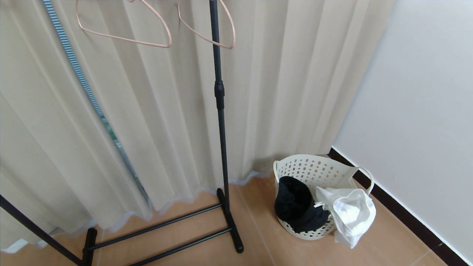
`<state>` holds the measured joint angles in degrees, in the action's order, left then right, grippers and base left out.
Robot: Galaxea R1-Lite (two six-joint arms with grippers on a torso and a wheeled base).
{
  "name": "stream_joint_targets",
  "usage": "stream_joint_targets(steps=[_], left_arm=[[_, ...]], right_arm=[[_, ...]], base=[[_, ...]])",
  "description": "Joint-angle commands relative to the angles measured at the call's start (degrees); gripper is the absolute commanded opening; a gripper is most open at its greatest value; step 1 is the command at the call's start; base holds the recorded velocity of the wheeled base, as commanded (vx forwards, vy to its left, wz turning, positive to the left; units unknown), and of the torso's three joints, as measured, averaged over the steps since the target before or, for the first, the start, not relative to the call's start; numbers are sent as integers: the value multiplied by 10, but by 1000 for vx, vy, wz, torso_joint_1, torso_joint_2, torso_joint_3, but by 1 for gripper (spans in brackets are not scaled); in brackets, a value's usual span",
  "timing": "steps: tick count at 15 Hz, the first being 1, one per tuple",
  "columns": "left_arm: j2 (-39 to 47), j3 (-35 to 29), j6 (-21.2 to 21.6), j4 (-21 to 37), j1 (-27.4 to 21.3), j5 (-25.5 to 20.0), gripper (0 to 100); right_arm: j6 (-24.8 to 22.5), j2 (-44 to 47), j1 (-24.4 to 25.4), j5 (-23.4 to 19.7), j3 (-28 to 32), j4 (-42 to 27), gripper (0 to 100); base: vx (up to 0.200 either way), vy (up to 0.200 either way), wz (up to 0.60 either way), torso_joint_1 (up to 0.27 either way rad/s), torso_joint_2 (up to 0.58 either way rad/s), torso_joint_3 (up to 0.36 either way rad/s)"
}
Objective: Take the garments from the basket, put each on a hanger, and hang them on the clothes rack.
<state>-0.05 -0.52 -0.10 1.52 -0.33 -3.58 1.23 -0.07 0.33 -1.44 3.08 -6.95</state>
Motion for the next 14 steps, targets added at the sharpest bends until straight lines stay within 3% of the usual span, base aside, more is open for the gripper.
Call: stream_joint_targets(steps=[1,2,8,14], left_arm=[[0,0,0,-1,0,0,100],[0,0,-1,0,0,0,100],[0,0,0,0,0,0,100],[0,0,-1,-1,0,0,100]], right_arm=[[0,1,0,0,0,0,100],[0,1,0,0,0,0,100],[0,1,0,0,0,0,100],[0,1,0,0,1,0,100]], base=[[0,-200,0,7,2,-2],[0,-200,0,2,2,2],[200,0,0,3,5,2],[0,0,0,0,0,0]])
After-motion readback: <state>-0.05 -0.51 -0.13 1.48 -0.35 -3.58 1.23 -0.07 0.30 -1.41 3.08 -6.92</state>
